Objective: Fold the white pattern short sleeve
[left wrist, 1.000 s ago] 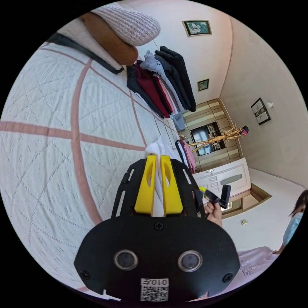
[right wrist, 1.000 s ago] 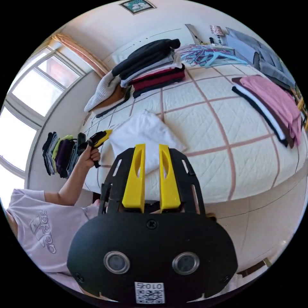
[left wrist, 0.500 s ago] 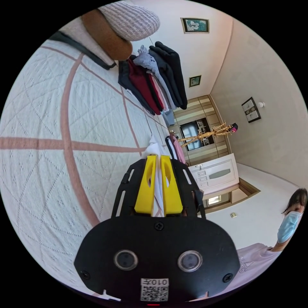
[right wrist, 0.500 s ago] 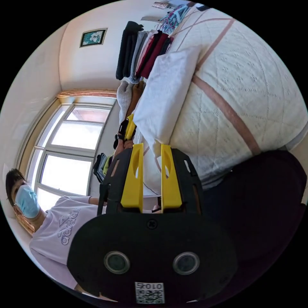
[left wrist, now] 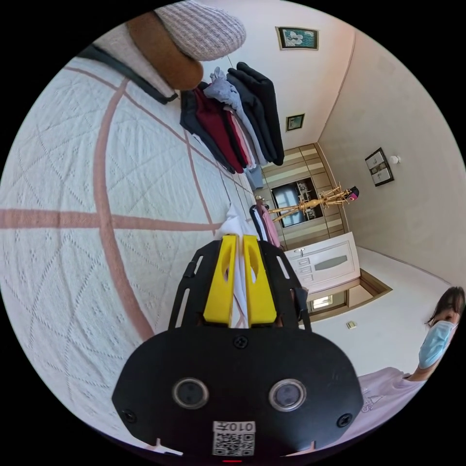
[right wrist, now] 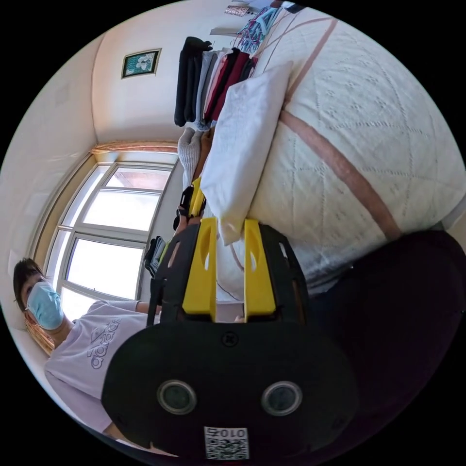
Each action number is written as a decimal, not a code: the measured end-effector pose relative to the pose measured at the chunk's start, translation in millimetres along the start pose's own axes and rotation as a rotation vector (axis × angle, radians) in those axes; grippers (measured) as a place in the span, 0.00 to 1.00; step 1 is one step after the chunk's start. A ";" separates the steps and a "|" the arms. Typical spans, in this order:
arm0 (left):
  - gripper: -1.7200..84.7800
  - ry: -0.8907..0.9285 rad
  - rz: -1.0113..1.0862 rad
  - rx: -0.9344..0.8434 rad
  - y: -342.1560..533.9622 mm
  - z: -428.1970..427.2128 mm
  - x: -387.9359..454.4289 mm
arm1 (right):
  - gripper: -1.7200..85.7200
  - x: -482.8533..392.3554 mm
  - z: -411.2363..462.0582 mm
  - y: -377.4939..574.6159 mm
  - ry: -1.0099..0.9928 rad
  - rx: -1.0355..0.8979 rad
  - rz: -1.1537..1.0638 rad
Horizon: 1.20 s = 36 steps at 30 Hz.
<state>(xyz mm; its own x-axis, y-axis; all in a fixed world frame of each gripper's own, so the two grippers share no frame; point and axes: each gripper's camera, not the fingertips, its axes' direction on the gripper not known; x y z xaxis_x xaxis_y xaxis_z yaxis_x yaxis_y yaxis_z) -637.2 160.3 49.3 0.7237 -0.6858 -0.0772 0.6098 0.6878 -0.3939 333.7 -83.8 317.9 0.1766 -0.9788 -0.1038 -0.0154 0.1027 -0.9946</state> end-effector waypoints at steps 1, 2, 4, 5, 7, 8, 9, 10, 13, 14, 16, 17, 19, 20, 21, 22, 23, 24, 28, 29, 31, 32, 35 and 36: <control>0.03 -0.006 0.005 -0.003 -1.3 0.5 0.4 | 0.10 1.1 0.0 -1.4 -0.006 0.004 -0.003; 0.03 -0.008 0.006 -0.002 -2.1 1.8 -0.1 | 0.10 2.5 0.3 -4.9 -0.017 0.012 -0.011; 0.03 -0.007 0.002 0.004 -2.5 5.0 -1.8 | 0.09 3.6 2.9 -12.5 -0.022 0.010 -0.018; 0.04 -0.003 -0.002 0.009 -2.6 7.3 -3.6 | 0.09 2.9 3.8 -17.8 -0.027 0.010 -0.025; 0.04 -0.005 -0.010 0.014 -2.6 9.7 -6.6 | 0.09 0.2 3.4 -22.9 -0.010 0.014 -0.024; 0.05 -0.011 -0.012 0.009 -2.4 10.4 -8.5 | 0.08 -3.2 0.8 -23.1 0.019 0.020 -0.027; 0.05 -0.014 -0.014 0.007 -2.1 10.1 -9.3 | 0.08 -7.0 -3.6 -21.4 0.045 0.024 -0.027; 0.06 -0.018 -0.013 0.008 -0.9 7.9 -10.5 | 0.08 -8.7 -6.4 -20.1 0.046 0.025 -0.029; 0.08 -0.039 -0.022 -0.020 3.1 3.3 -13.6 | 0.08 -14.8 -24.6 -10.9 -0.025 0.040 -0.046; 0.09 -0.030 -0.034 -0.051 5.8 5.9 -15.4 | 0.08 -16.2 -30.0 -7.6 -0.034 0.035 -0.048; 0.10 -0.011 -0.045 -0.090 10.9 12.2 -16.1 | 0.08 -18.0 -36.2 -3.2 -0.036 0.028 -0.051; 0.10 -0.017 -0.055 -0.103 15.2 16.3 -15.8 | 0.08 -19.4 -40.5 -0.2 -0.059 0.034 -0.055; 0.11 -0.001 -0.068 -0.111 21.2 22.6 -15.8 | 0.08 -23.1 -46.9 3.2 -0.097 0.045 -0.070; 0.12 0.021 -0.082 -0.102 24.5 26.3 -16.4 | 0.08 -25.7 -50.8 4.4 -0.105 0.050 -0.078; 0.12 0.034 -0.089 -0.101 25.6 28.6 -16.8 | 0.08 -28.1 -54.0 4.7 -0.098 0.049 -0.086; 0.12 0.048 -0.095 -0.107 26.6 33.9 -16.8 | 0.08 -28.8 -55.6 4.8 -0.094 0.048 -0.088; 0.12 0.048 -0.097 -0.111 27.2 38.4 -15.9 | 0.08 -29.5 -59.0 5.0 -0.092 0.051 -0.087; 0.12 0.053 -0.100 -0.106 27.6 40.0 -15.5 | 0.08 -30.3 -62.6 5.6 -0.101 0.056 -0.090; 0.12 0.078 -0.121 -0.079 23.8 53.2 -16.4 | 0.08 -33.5 -69.1 9.8 -0.068 0.043 -0.110; 0.11 0.079 -0.121 -0.081 21.5 59.5 -16.6 | 0.08 -32.2 -70.4 12.3 -0.054 0.038 -0.109; 0.10 0.079 -0.121 -0.092 18.9 70.7 -16.4 | 0.08 -26.9 -71.8 16.8 -0.030 0.031 -0.097; 0.09 0.060 -0.116 -0.112 17.7 78.2 -15.4 | 0.08 -22.0 -72.7 20.4 -0.008 0.030 -0.086; 0.08 0.009 -0.070 -0.129 19.1 87.1 -6.1 | 0.08 -8.2 -75.5 31.1 0.013 0.032 -0.050; 0.08 -0.002 -0.054 -0.131 19.5 88.0 -3.0 | 0.08 -5.5 -77.5 35.8 0.012 0.034 -0.047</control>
<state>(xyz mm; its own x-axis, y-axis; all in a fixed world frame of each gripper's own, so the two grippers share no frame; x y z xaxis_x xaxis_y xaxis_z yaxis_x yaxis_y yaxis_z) -599.1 196.7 122.4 0.6918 -0.7202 -0.0515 0.6002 0.6132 -0.5136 255.9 -88.5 282.6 0.1641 -0.9848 -0.0575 0.0266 0.0627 -0.9977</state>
